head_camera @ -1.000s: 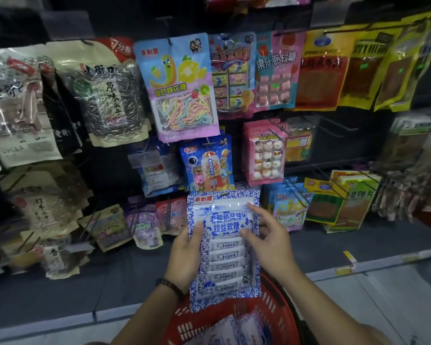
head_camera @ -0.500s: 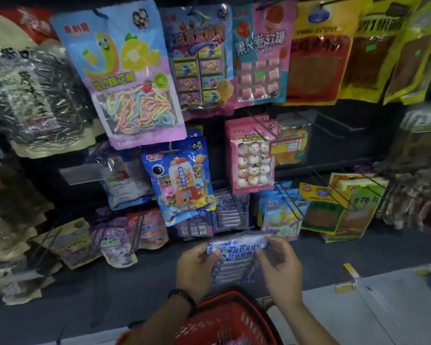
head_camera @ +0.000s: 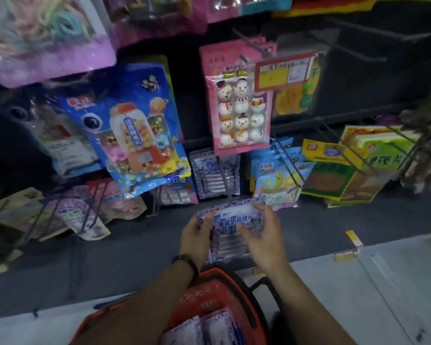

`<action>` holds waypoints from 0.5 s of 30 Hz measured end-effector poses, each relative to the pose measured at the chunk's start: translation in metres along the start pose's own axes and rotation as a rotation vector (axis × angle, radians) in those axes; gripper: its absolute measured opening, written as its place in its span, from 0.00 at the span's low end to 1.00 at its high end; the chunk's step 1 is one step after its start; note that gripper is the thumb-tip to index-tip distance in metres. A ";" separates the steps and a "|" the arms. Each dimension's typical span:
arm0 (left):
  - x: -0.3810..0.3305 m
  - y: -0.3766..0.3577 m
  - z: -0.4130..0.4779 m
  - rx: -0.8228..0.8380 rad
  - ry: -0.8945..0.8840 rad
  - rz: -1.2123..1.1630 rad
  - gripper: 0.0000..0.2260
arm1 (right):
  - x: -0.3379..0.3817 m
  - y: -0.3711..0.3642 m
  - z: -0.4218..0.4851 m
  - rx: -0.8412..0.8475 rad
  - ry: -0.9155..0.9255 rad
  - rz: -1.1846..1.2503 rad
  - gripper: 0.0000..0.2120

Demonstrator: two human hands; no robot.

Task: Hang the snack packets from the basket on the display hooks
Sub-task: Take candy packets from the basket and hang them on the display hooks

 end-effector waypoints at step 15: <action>0.033 -0.009 0.063 -0.154 0.161 -0.173 0.34 | 0.010 -0.019 0.029 0.014 -0.065 -0.029 0.34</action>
Point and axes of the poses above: each hand's wrist, its own z-axis towards the middle knuckle, its own y-axis out of the back of the hand, x = y × z, the point moved 6 cm from there along z, towards the middle knuckle, and after that the axes turned 10 degrees about -y, right-handed, at the moved point
